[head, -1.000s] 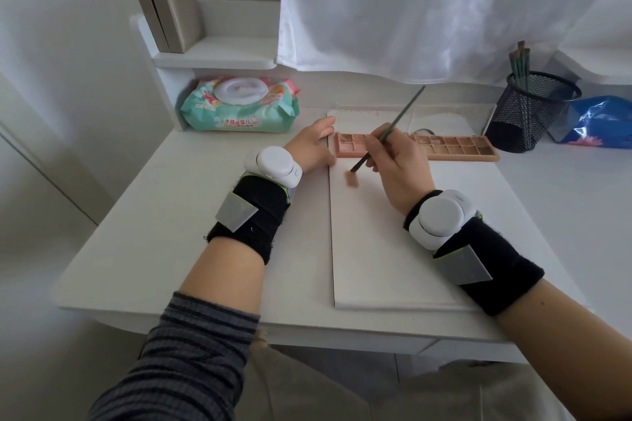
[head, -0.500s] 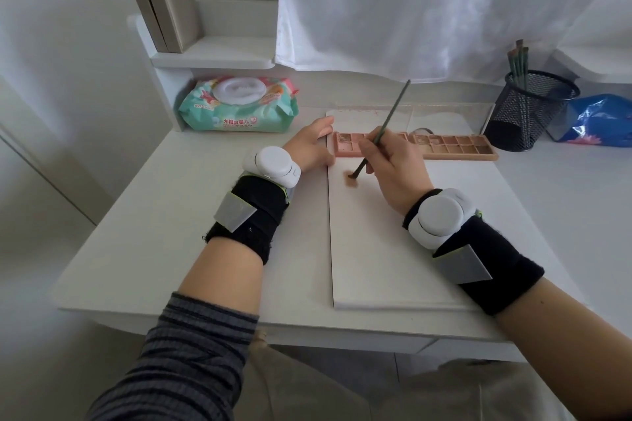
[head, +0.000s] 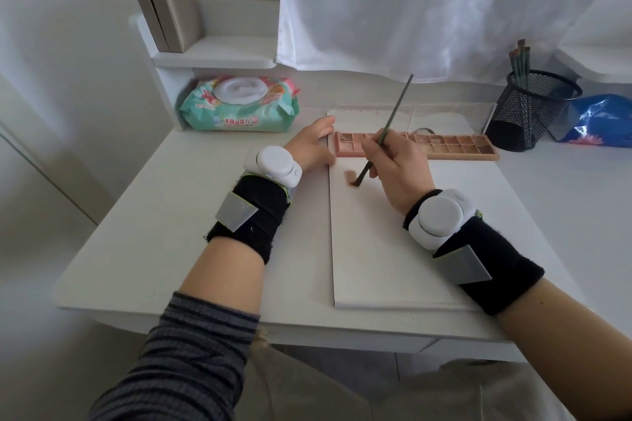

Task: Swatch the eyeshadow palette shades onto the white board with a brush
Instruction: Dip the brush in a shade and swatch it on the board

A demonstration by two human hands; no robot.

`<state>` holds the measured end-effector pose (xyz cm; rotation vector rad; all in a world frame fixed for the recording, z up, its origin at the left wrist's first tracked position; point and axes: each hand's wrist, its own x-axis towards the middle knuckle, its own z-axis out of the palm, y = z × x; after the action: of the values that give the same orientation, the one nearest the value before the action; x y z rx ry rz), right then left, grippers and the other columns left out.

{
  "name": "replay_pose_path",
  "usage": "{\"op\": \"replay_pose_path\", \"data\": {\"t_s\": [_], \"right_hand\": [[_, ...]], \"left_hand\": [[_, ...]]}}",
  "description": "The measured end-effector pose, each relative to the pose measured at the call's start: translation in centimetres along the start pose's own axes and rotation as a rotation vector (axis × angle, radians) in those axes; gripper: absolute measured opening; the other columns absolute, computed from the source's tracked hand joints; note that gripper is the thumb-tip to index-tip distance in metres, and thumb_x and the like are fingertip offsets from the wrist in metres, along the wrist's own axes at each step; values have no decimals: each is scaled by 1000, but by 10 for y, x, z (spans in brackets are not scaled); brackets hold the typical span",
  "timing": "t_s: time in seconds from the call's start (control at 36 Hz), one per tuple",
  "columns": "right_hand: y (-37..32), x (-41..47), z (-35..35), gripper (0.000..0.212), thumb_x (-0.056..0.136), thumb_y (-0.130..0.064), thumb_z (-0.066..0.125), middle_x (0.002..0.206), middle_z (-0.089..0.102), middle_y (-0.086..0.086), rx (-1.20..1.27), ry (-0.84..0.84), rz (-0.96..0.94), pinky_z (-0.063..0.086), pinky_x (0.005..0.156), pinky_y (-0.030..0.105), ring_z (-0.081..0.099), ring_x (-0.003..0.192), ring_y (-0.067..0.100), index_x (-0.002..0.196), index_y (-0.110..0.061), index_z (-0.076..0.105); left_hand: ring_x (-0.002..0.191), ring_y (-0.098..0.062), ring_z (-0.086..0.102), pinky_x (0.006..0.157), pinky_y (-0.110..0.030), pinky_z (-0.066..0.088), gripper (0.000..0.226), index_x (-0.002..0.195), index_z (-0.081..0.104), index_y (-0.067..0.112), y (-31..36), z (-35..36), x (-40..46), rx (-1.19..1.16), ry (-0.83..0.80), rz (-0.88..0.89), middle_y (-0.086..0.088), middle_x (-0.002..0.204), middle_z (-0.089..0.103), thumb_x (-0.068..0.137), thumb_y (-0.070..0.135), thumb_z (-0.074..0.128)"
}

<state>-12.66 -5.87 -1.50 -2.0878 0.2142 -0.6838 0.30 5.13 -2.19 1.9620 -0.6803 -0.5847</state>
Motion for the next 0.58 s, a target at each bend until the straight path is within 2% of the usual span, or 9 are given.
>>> {"op": "replay_pose_path", "data": {"t_s": [0.11,0.22,0.36,0.5,0.58], "right_hand": [[0,1,1,20,95,-18,50,59,53,-5,13,23,-2,45,69,36,52,62,17,75,-19,51],[0,2,2,19,95,-18,48,58,52,-4,-19,-16,5,44,70,37,51,64,20,81,-8,54],[-1,1,0,24,96,-17,48,60,50,6,-13,-16,-18,39,66,38,46,64,23,79,0,54],[1,2,2,21,95,-19,49,60,53,-7,16,4,-18,47,71,39,52,63,14,75,-24,50],[2,2,2,21,95,-19,49,60,54,-8,0,-35,-13,48,72,42,53,64,16,75,-25,50]], "left_hand": [[140,-16,28,99,-21,33,79,147,19,8,1,1,0,4,-1,5,-13,151,29,79,-15,52],[140,-16,28,97,-20,34,79,147,19,8,1,1,0,-6,-4,6,-14,151,29,80,-15,53],[139,-17,30,105,-27,33,80,147,20,9,1,0,1,3,4,2,-14,150,30,79,-15,54],[138,-16,32,102,-23,33,80,147,20,10,1,0,0,15,4,0,-12,150,31,79,-14,54],[138,-16,31,99,-21,33,80,147,20,11,1,1,0,5,4,4,-12,150,31,79,-14,54]]}}
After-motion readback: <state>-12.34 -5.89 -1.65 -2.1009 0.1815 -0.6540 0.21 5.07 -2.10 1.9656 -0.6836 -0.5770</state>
